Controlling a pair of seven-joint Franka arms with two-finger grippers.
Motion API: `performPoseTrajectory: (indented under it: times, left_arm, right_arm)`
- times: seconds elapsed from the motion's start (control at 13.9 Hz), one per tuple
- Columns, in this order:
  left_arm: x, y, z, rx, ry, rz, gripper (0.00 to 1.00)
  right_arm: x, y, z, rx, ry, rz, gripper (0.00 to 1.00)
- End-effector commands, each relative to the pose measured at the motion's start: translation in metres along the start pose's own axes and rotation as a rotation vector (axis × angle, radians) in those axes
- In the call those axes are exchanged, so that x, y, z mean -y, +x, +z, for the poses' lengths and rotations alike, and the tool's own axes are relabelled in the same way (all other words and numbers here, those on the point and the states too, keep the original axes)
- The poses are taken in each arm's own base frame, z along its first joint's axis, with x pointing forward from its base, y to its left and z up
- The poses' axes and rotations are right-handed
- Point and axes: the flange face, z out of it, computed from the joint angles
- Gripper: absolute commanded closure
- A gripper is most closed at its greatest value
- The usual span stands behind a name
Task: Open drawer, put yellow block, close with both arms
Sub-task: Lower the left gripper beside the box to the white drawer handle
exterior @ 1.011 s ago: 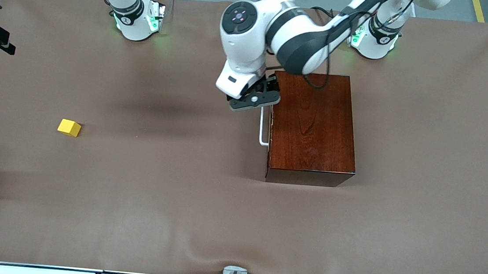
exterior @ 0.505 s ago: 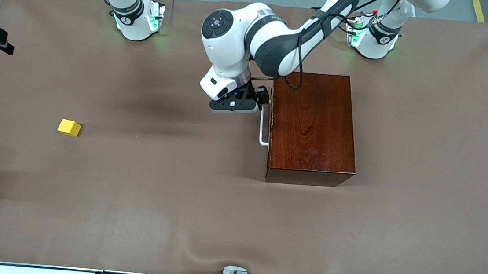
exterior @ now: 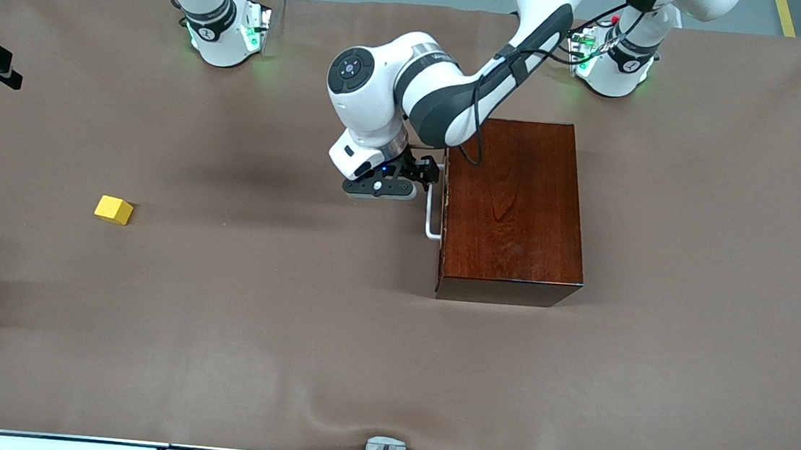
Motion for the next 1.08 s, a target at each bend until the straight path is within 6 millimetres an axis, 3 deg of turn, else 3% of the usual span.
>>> performPoseTrajectory:
  times: [0.0,0.36,1.01]
  left_arm:
    - [-0.004,0.005,0.008,-0.021,0.027,0.013,0.0]
    - [-0.013,-0.001,0.024,-0.038,0.068,0.045,0.0]
    - [-0.012,-0.002,0.033,-0.019,0.08,0.0,0.0]
  right_arm:
    - [-0.002,-0.003,-0.002,0.003,0.011,-0.001,0.0]
    - [-0.001,-0.002,-0.002,0.003,0.011,-0.001,0.0]
    - [-0.001,-0.002,-0.002,0.003,0.011,-0.001,0.0]
